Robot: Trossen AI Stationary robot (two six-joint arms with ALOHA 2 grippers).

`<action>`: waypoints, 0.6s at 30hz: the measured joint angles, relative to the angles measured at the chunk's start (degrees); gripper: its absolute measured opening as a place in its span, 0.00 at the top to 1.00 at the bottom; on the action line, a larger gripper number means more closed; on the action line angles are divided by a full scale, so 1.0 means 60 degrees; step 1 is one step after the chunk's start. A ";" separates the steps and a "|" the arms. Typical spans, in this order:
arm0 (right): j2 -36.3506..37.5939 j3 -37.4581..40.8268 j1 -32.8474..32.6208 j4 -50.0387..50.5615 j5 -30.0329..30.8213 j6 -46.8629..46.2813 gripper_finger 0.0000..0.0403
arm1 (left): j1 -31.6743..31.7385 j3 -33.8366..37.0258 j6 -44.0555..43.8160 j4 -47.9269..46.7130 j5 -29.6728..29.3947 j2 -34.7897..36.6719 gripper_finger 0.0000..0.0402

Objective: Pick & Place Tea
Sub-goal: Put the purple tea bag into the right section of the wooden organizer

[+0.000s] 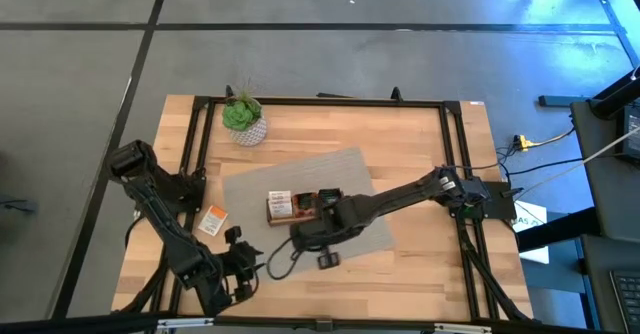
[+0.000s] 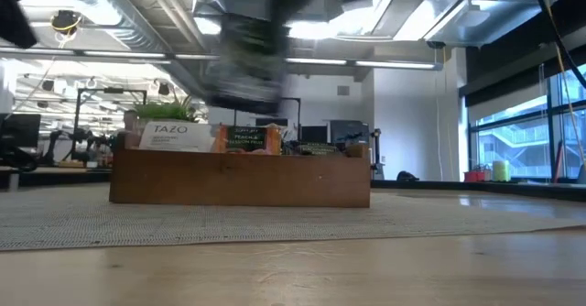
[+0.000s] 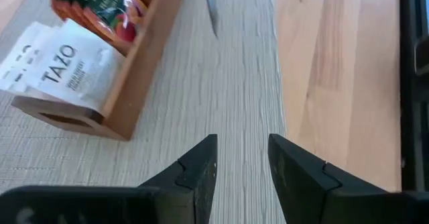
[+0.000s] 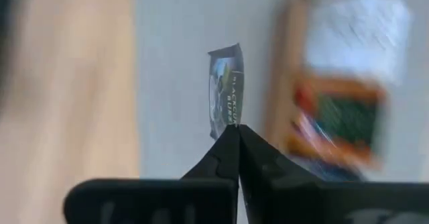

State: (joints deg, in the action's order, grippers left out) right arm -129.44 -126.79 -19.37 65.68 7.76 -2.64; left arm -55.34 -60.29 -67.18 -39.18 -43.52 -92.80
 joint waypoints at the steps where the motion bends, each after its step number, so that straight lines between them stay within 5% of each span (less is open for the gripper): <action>1: 0.0010 -0.0242 -0.0028 0.0796 0.0327 0.0047 0.99 | 0.0082 0.0000 -0.0065 0.0001 0.0000 0.0086 0.68; 6: 0.0023 -0.0519 -0.0124 0.3376 0.1125 -0.0258 0.99 | 0.0648 -0.0004 -0.0204 0.0007 0.0775 0.0547 0.68; 9: 0.0045 -0.0359 -0.0129 0.3658 0.0956 -0.0212 0.99 | 0.0989 -0.0011 -0.0624 0.0075 0.1401 0.0790 0.68; 18: 0.0311 -0.0338 -0.0129 0.3638 0.1105 0.0414 0.99 | 0.1411 -0.0011 0.0017 0.0069 0.1141 0.0889 0.68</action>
State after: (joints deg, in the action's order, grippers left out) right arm -127.57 -128.81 -20.14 87.51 14.40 -0.16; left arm -46.87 -60.36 -67.08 -38.77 -36.68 -87.46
